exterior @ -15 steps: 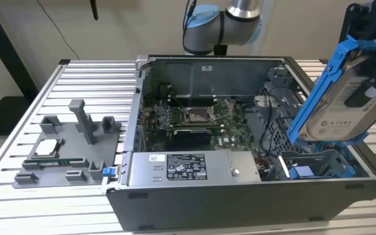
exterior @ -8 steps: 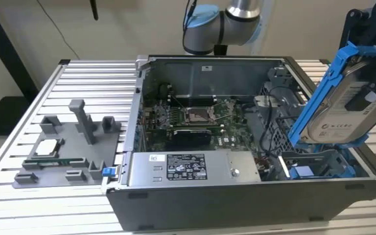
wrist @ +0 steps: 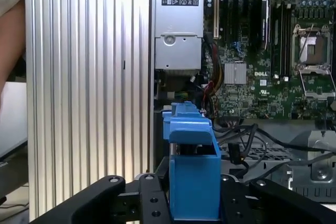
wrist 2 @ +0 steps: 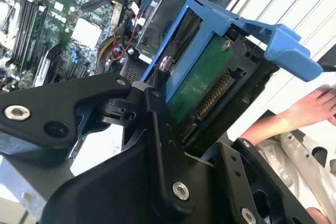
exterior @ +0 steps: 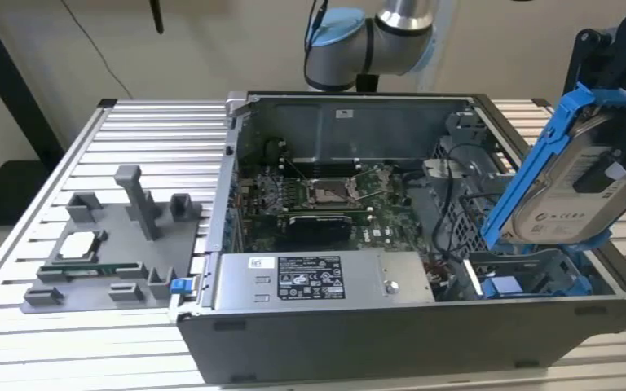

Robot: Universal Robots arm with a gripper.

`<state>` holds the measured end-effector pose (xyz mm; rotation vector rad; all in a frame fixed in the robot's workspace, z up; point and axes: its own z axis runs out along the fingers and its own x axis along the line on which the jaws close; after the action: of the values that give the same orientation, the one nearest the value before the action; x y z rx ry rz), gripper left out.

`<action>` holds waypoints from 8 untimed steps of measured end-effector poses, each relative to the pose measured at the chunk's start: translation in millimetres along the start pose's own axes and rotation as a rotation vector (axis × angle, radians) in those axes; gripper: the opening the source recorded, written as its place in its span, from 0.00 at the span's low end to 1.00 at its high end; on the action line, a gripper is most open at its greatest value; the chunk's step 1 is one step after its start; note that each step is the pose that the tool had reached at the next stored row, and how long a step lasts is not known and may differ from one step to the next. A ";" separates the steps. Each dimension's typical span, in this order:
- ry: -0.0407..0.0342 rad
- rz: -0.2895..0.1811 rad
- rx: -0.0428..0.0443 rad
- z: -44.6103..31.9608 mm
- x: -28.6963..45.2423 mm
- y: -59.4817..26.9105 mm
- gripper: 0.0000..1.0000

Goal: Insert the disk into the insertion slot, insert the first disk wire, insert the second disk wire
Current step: 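Insert the disk into the insertion slot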

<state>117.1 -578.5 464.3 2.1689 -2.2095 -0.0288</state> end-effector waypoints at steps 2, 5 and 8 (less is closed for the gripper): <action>0.0000 0.000 0.0000 3.5 -0.4 -0.9 0.00; 0.0001 0.000 0.0000 8.4 -1.5 -2.3 0.00; 0.0000 0.000 0.0000 12.3 -2.2 -3.3 0.00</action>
<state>119.9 -576.6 451.8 2.1689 -2.2094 -0.0288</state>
